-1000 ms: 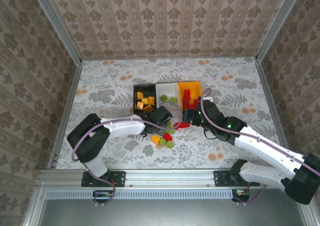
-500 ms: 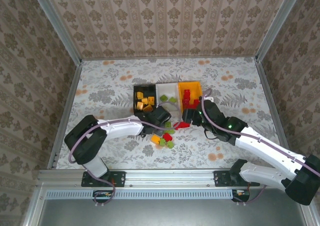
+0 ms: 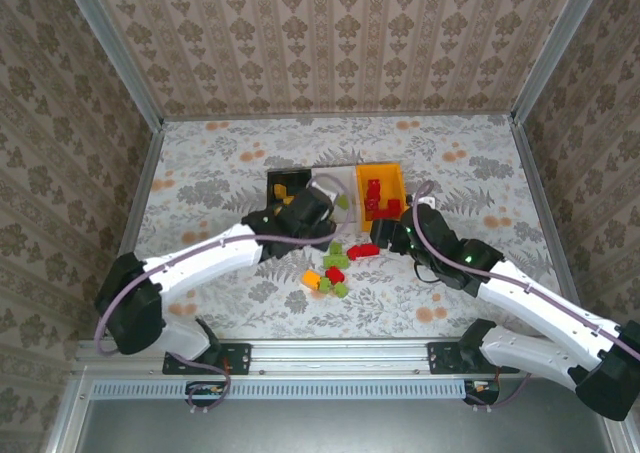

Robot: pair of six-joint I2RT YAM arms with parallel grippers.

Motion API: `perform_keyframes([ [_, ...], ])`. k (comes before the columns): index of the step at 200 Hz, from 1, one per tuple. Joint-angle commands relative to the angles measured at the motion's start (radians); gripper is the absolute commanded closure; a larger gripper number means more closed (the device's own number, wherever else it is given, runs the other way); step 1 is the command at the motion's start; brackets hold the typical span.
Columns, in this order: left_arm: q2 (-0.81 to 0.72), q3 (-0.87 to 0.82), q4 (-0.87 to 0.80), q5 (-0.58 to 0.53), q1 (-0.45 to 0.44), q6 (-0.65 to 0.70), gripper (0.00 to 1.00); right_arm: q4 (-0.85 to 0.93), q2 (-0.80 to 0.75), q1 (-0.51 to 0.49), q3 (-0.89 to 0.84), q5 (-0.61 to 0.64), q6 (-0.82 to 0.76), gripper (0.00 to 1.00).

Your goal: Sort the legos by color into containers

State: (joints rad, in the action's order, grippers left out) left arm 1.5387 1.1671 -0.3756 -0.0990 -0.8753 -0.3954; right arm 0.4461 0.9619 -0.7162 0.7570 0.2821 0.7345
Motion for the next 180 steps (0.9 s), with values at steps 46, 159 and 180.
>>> perform_keyframes([
  [46, 0.331, 0.264, -0.017, 0.119, 0.099, 0.025, 0.82, 0.046, -0.02, 0.011, -0.06, -0.022, 0.01, 0.16],
  [159, -0.067, 0.02, 0.146, 0.119, 0.031, -0.064, 0.0, -0.056, 0.135, 0.011, -0.081, -0.128, -0.041, 0.14],
  [180, -0.237, -0.129, 0.175, 0.058, -0.019, -0.087, 0.0, -0.105, 0.219, 0.01, -0.072, -0.165, -0.059, 0.14],
])
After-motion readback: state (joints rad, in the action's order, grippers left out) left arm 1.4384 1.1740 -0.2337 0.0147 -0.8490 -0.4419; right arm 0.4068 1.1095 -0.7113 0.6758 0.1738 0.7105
